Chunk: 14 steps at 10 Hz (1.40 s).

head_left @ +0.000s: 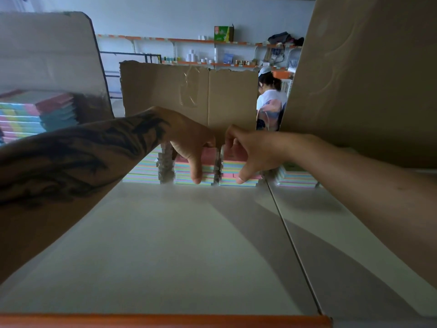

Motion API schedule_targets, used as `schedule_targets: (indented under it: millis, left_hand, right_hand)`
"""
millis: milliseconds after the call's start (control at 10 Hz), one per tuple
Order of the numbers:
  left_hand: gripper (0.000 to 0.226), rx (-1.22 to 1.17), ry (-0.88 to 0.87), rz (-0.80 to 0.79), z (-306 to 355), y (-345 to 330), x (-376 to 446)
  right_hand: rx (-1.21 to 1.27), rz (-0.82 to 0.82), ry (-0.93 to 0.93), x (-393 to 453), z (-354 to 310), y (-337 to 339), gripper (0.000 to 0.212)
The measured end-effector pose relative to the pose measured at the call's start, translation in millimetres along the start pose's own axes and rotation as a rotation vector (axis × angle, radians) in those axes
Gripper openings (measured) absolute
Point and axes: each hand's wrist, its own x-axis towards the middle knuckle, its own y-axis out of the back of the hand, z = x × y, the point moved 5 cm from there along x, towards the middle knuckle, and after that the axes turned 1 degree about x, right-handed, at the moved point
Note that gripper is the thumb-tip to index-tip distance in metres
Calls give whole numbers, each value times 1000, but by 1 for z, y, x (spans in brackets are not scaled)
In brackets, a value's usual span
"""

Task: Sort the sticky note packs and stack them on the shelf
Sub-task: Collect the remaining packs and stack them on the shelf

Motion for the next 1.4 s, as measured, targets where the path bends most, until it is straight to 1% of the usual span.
schedule_targets:
  millis: [100, 200, 300, 400, 500, 600, 700, 800, 900, 1000, 1200, 1300, 1400]
  left_hand:
    - [93, 32, 42, -23, -12, -5, 12]
    - [96, 7, 8, -59, -16, -10, 19]
    - [96, -46, 17, -77, -12, -7, 6]
    - [80, -98, 14, -71, 6, 8, -23]
    - [67, -133, 0, -85, 28, 24, -47]
    - [69, -125, -2, -95, 44, 33, -61]
    - [68, -123, -12, -83, 53, 38, -58]
    - [69, -113, -11, -97, 55, 35, -52]
    - [79, -95, -4, -73, 52, 32, -41]
    - [81, -102, 0, -55, 50, 28, -34]
    - [69, -106, -20, -104, 48, 27, -31]
    - [71, -101, -15, -120, 42, 28, -32]
    - [69, -106, -8, -148, 42, 26, -35]
  right_hand:
    - [17, 7, -8, -2, -3, 2, 71]
    - [12, -6, -30, -2, -3, 4, 72]
    - [8, -8, -39, -1, -5, 4, 72]
    - [-13, -3, -52, -5, -5, 3, 75]
    - [-25, 7, -68, -12, -2, 8, 82]
    - [-52, 6, -97, -23, 2, 17, 81]
    - [-96, 1, -145, -29, 12, 18, 78]
    - [-91, 10, -161, -31, 17, 14, 76]
    - [-49, 19, -146, -31, 18, 13, 72]
    - [-28, 16, -139, -28, 20, 12, 70]
    - [-2, 47, -127, -24, 20, 20, 76]
    - [31, 45, -97, -22, 16, 23, 75]
    - [21, 18, -91, -19, 15, 18, 70]
